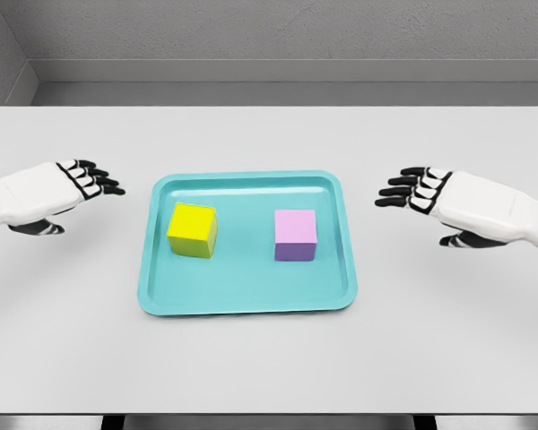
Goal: Push two cubes
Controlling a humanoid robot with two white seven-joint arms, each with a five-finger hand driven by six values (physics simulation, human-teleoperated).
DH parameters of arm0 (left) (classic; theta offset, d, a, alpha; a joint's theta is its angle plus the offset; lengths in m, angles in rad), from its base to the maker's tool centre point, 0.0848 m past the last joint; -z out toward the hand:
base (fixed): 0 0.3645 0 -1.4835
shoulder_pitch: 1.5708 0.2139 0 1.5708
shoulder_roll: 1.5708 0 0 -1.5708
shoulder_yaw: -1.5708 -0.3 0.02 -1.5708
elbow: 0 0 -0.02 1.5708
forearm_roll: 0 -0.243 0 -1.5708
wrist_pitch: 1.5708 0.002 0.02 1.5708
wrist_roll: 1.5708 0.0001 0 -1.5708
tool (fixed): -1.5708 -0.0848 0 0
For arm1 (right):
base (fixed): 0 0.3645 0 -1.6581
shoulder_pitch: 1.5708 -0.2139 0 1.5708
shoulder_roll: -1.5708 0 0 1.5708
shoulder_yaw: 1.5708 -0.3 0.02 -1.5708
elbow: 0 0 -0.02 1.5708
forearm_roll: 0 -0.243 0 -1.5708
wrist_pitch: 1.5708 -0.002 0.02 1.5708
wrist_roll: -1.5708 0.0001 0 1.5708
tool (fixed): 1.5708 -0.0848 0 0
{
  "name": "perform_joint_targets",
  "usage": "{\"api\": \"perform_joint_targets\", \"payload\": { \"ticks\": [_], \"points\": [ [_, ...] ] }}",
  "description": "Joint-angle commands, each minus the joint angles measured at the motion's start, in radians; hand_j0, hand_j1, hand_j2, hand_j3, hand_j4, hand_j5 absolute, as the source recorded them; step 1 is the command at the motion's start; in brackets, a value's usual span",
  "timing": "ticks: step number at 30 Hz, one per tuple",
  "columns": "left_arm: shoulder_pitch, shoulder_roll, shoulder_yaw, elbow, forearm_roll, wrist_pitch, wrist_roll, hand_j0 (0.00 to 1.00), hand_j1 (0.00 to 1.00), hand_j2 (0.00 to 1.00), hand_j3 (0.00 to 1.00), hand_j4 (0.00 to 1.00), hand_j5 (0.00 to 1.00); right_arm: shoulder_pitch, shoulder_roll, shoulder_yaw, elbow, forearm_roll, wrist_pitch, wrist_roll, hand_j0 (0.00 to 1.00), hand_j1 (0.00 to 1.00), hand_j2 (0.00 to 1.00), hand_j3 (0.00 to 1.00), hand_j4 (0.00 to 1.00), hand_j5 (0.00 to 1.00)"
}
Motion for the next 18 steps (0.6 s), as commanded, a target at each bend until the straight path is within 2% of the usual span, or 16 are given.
{"api": "perform_joint_targets", "payload": {
  "ticks": [1,3,5,6,8,9,10,11,12,15,17,18],
  "points": [
    [0.000,0.030,-0.004,-0.005,0.001,0.001,-0.002,0.84,0.84,0.84,0.84,0.84,0.84,0.000,0.006,0.006,0.002,-0.005,0.000,-0.001,1.00,1.00,1.00,1.00,1.00,1.00],
    [-0.003,0.046,-0.007,-0.019,0.000,0.001,-0.053,0.83,0.83,0.83,0.83,0.83,0.83,-0.002,0.006,0.005,0.002,-0.011,0.000,-0.009,1.00,1.00,1.00,1.00,1.00,1.00],
    [-0.011,0.048,-0.024,-0.028,-0.002,0.001,-0.119,0.79,0.79,0.79,0.79,0.79,0.79,-0.020,0.003,0.005,0.034,-0.040,0.000,-0.015,1.00,1.00,1.00,1.00,1.00,1.00],
    [-0.011,0.046,-0.024,-0.029,-0.002,0.001,-0.125,0.79,0.79,0.79,0.79,0.79,0.79,-0.023,0.006,0.006,0.060,-0.048,0.000,-0.013,1.00,1.00,1.00,1.00,1.00,1.00],
    [-0.011,0.046,-0.032,-0.031,-0.003,0.001,-0.127,0.79,0.79,0.79,0.79,0.79,0.79,-0.051,0.006,0.003,0.063,-0.046,0.000,0.005,1.00,1.00,1.00,1.00,1.00,1.00],
    [-0.012,0.045,-0.038,-0.031,-0.005,0.001,-0.136,0.79,0.79,0.79,0.79,0.79,0.79,-0.084,0.002,0.000,0.065,-0.043,0.000,0.104,1.00,1.00,1.00,1.00,1.00,1.00],
    [-0.023,0.045,-0.052,-0.032,-0.003,0.001,-0.145,0.79,0.79,0.79,0.79,0.79,0.79,-0.138,0.008,-0.006,0.068,-0.040,0.000,0.296,1.00,1.00,1.00,1.00,1.00,1.00],
    [-0.031,0.045,-0.061,-0.035,-0.003,0.001,-0.147,0.80,0.80,0.80,0.80,0.80,0.80,-0.167,0.029,-0.006,0.092,-0.039,0.000,0.367,1.00,1.00,1.00,1.00,1.00,1.00],
    [-0.041,0.042,-0.070,-0.035,-0.003,0.001,-0.147,0.80,0.80,0.80,0.80,0.80,0.80,-0.192,0.068,-0.004,0.100,-0.011,0.000,0.401,1.00,1.00,1.00,1.00,1.00,1.00],
    [-0.064,0.036,-0.083,-0.037,-0.003,0.001,-0.148,0.80,0.80,0.80,0.80,0.80,0.80,-0.230,0.110,-0.010,0.089,0.113,0.000,0.473,1.00,1.00,1.00,1.00,1.00,1.00],
    [-0.113,0.030,-0.136,-0.035,-0.005,0.001,-0.150,0.80,0.80,0.80,0.80,0.80,0.80,-0.271,0.115,-0.010,0.073,0.122,0.000,0.571,1.00,1.00,1.00,1.00,1.00,1.00],
    [-0.124,0.016,-0.150,-0.035,-0.007,0.001,-0.150,0.80,0.80,0.80,0.80,0.80,0.80,-0.290,0.117,-0.010,0.071,0.122,0.000,0.571,1.00,1.00,1.00,1.00,1.00,1.00]
  ]
}}
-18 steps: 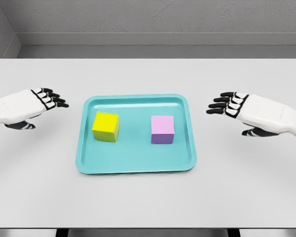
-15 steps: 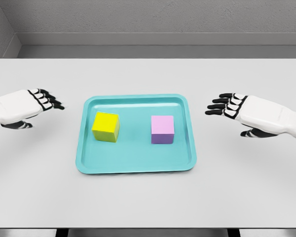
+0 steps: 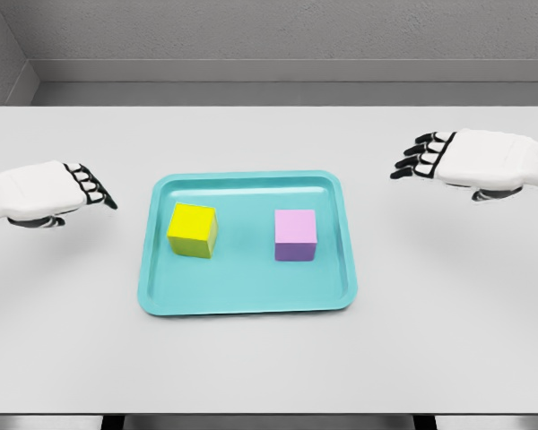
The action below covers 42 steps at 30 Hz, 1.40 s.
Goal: Push two cubes
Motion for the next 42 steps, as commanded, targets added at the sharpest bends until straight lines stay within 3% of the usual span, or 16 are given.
{"api": "perform_joint_targets", "payload": {
  "ticks": [1,2,4,7,9,11,13,14,18,19,25,42],
  "points": [
    [0.000,-0.020,-0.038,0.000,-0.003,0.001,-0.011,0.80,0.80,0.80,0.80,0.80,0.80,0.000,0.018,-0.004,-0.004,0.022,0.002,0.067,1.00,1.00,1.00,1.00,1.00,1.00],
    [0.000,-0.020,-0.042,0.000,-0.005,0.001,-0.012,0.80,0.80,0.80,0.80,0.80,0.80,0.002,0.041,-0.015,-0.004,0.014,0.002,0.067,1.00,1.00,1.00,1.00,1.00,1.00],
    [-0.015,-0.021,-0.058,0.002,-0.006,0.001,-0.014,0.80,0.80,0.80,0.80,0.80,0.80,0.003,0.045,-0.027,-0.007,0.008,0.002,-0.021,1.00,1.00,1.00,1.00,1.00,1.00],
    [-0.034,-0.053,-0.077,0.003,-0.026,0.001,-0.014,0.80,0.80,0.80,0.80,0.80,0.80,-0.011,0.076,-0.001,0.024,-0.042,0.002,0.067,1.00,1.00,1.00,1.00,1.00,1.00],
    [-0.049,-0.053,-0.088,0.003,-0.026,0.001,-0.014,0.80,0.80,0.80,0.80,0.80,0.80,-0.026,0.082,0.034,0.073,-0.142,0.002,0.067,0.99,0.99,0.99,0.99,0.99,0.99],
    [-0.058,-0.056,-0.097,0.005,-0.028,0.001,-0.014,0.80,0.80,0.80,0.80,0.80,0.80,-0.035,0.082,0.086,0.074,-0.148,0.002,0.067,0.99,0.99,0.99,0.99,0.99,0.99],
    [-0.064,-0.069,-0.112,0.003,-0.028,0.001,-0.014,0.80,0.80,0.80,0.80,0.80,0.80,-0.035,0.082,0.135,0.073,-0.144,0.002,0.067,0.92,0.92,0.92,0.92,0.92,0.92],
    [-0.071,-0.070,-0.117,0.003,-0.025,0.001,-0.014,0.80,0.80,0.80,0.80,0.80,0.80,-0.035,0.079,0.137,0.073,-0.141,0.002,0.067,0.82,0.82,0.82,0.82,0.82,0.82],
    [-0.071,-0.076,-0.118,-0.003,-0.017,0.001,-0.014,0.80,0.80,0.80,0.80,0.80,0.80,-0.034,0.079,0.157,0.064,-0.052,0.002,0.067,0.79,0.79,0.79,0.79,0.79,0.79],
    [-0.071,-0.076,-0.118,-0.008,-0.017,0.001,-0.014,0.80,0.80,0.80,0.80,0.80,0.80,-0.034,0.079,0.166,0.064,-0.050,0.002,0.067,0.71,0.71,0.71,0.71,0.71,0.71],
    [-0.072,-0.084,-0.118,-0.020,-0.016,0.001,-0.014,0.80,0.80,0.80,0.80,0.80,0.80,-0.029,0.081,0.168,-0.002,-0.009,0.002,0.067,0.66,0.66,0.66,0.66,0.66,0.66],
    [-0.074,-0.121,-0.118,-0.037,-0.016,0.001,-0.014,0.80,0.80,0.80,0.80,0.80,0.80,-0.034,0.240,0.166,0.039,0.063,0.002,0.067,0.65,0.65,0.65,0.65,0.65,0.65]
  ]
}}
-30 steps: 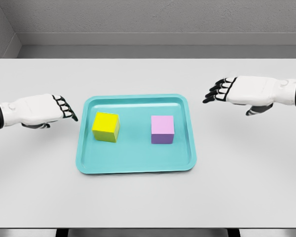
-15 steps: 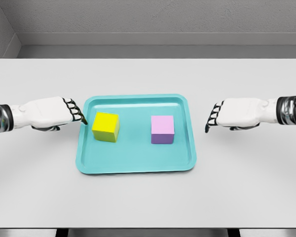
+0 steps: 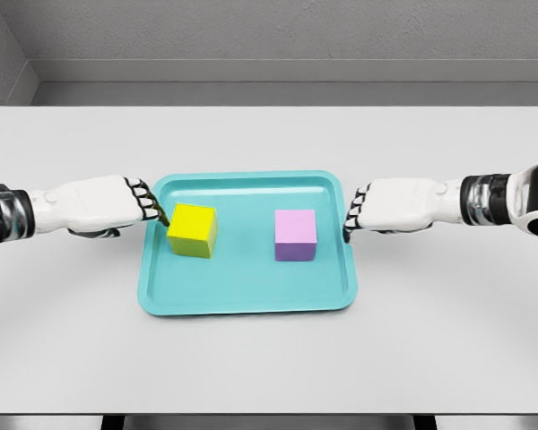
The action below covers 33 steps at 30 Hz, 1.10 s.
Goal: Push two cubes
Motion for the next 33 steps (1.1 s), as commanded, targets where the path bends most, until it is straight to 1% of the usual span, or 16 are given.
{"api": "perform_joint_targets", "payload": {
  "ticks": [1,3,8,10,13,19,25,28,31,33],
  "points": [
    [0.000,-0.009,0.000,-0.005,0.004,0.002,0.000,0.80,0.80,0.80,0.80,0.80,0.80,0.000,0.030,0.000,0.009,0.007,0.002,0.000,0.65,0.65,0.65,0.65,0.65,0.65],
    [0.000,-0.009,0.000,-0.007,0.004,0.002,0.000,0.80,0.80,0.80,0.80,0.80,0.80,0.000,0.047,0.001,0.025,0.024,0.002,0.000,0.65,0.65,0.65,0.65,0.65,0.65],
    [-0.003,-0.014,0.000,-0.019,0.006,0.002,0.000,0.80,0.80,0.80,0.80,0.80,0.80,0.000,0.075,0.001,0.029,0.042,0.002,0.000,0.65,0.65,0.65,0.65,0.65,0.65],
    [-0.003,-0.014,0.000,-0.022,0.006,0.002,0.000,0.80,0.80,0.80,0.80,0.80,0.80,0.000,0.090,0.003,0.044,0.044,0.002,0.000,0.65,0.65,0.65,0.65,0.65,0.65],
    [-0.005,-0.026,0.000,-0.022,0.003,0.002,0.000,0.80,0.80,0.80,0.80,0.80,0.80,0.000,0.099,0.018,0.051,0.051,0.002,0.000,0.65,0.65,0.65,0.65,0.65,0.65],
    [-0.012,-0.044,0.000,-0.022,0.003,0.002,-0.007,0.80,0.80,0.80,0.80,0.80,0.80,0.000,0.122,0.023,0.052,0.062,0.002,0.000,0.65,0.65,0.65,0.65,0.65,0.65],
    [-0.012,-0.055,0.000,-0.023,0.003,0.002,-0.009,0.80,0.80,0.80,0.80,0.80,0.80,-0.002,0.131,0.023,0.063,0.073,0.002,0.000,0.65,0.65,0.65,0.65,0.65,0.65],
    [-0.014,-0.057,0.000,-0.024,0.003,0.002,-0.013,0.80,0.80,0.80,0.80,0.80,0.80,-0.014,0.145,0.023,0.071,0.076,0.002,0.000,0.65,0.65,0.65,0.65,0.65,0.65],
    [-0.017,-0.070,0.000,-0.024,0.001,0.002,-0.013,0.80,0.80,0.80,0.80,0.80,0.80,-0.017,0.182,0.023,0.097,0.097,0.002,0.000,0.65,0.65,0.65,0.65,0.65,0.65],
    [-0.017,-0.075,0.000,-0.024,0.000,0.002,-0.013,0.80,0.80,0.80,0.80,0.80,0.80,-0.017,0.193,0.023,0.095,0.102,0.002,0.000,0.65,0.65,0.65,0.65,0.65,0.65]
  ]
}}
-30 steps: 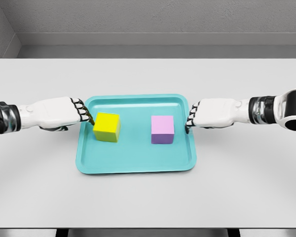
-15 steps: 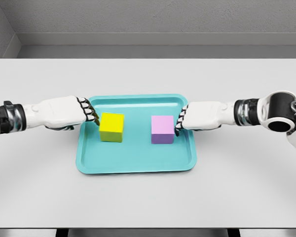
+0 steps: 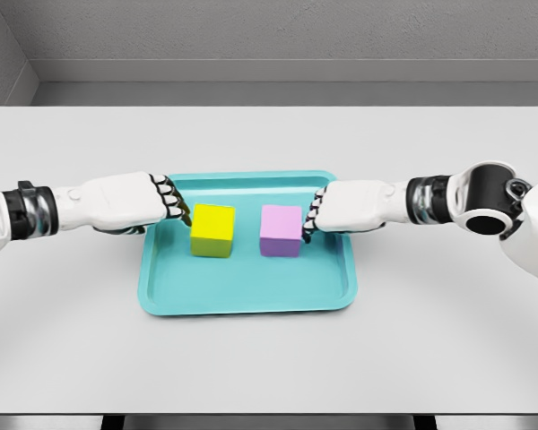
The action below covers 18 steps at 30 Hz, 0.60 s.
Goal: Push two cubes
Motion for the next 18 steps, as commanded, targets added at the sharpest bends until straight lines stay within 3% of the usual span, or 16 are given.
{"api": "perform_joint_targets", "payload": {
  "ticks": [1,18],
  "points": [
    [0.000,-0.008,0.000,0.000,0.003,0.002,0.000,0.80,0.80,0.80,0.80,0.80,0.80,0.000,0.018,-0.001,0.007,0.005,0.002,0.000,0.65,0.65,0.65,0.65,0.65,0.65],
    [-0.005,-0.044,0.000,-0.020,0.000,0.002,-0.017,0.79,0.79,0.79,0.79,0.79,0.79,-0.023,0.061,-0.001,0.077,0.022,0.002,0.000,0.65,0.65,0.65,0.65,0.65,0.65]
  ]
}}
